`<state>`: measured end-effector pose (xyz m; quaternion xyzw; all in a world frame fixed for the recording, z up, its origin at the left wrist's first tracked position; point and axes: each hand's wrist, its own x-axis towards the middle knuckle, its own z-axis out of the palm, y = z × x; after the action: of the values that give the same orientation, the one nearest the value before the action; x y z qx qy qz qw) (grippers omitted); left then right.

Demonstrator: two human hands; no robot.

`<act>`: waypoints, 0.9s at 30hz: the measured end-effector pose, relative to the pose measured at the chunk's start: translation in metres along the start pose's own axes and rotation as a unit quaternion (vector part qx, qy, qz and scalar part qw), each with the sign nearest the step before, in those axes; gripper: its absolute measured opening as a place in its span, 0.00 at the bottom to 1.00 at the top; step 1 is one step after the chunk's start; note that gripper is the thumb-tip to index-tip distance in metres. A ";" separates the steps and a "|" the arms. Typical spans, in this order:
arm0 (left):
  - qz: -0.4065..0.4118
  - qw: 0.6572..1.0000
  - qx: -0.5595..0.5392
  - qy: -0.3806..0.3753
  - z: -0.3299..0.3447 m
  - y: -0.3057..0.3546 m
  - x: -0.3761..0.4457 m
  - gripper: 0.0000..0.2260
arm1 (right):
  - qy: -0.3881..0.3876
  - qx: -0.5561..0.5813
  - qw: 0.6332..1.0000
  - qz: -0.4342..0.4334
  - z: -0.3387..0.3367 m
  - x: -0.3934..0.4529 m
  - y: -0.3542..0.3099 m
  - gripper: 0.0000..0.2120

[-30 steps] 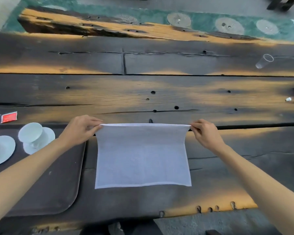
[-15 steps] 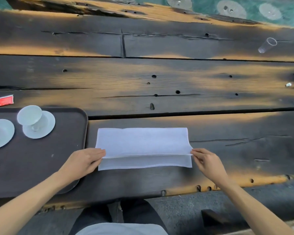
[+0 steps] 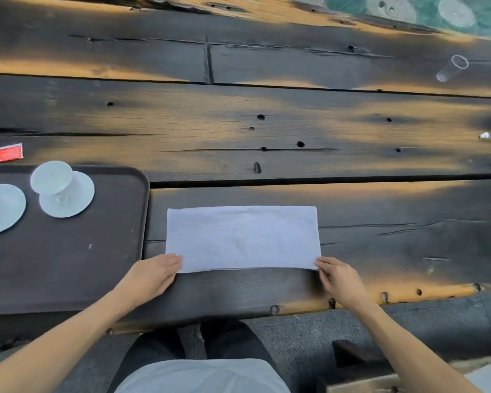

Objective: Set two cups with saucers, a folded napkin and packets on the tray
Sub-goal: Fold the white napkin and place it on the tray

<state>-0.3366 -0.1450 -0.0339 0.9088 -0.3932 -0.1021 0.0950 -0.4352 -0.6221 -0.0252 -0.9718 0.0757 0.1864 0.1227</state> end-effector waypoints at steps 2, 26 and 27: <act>-0.009 1.000 0.003 -0.010 0.007 0.002 -0.001 0.12 | -0.010 -0.008 1.000 0.007 0.003 0.000 -0.001 0.13; -0.259 0.965 -0.046 -0.006 0.062 -0.007 0.104 0.25 | 0.044 -0.011 0.990 -0.131 0.053 0.131 -0.129 0.30; -0.269 0.962 -0.044 0.000 0.064 -0.010 0.100 0.26 | 0.059 -0.009 0.994 -0.089 0.051 0.130 -0.108 0.31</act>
<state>-0.2787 -0.2177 -0.1093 0.9759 -0.1293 -0.1415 0.1042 -0.3122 -0.5180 -0.0984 -0.9851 -0.0054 0.1176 0.1254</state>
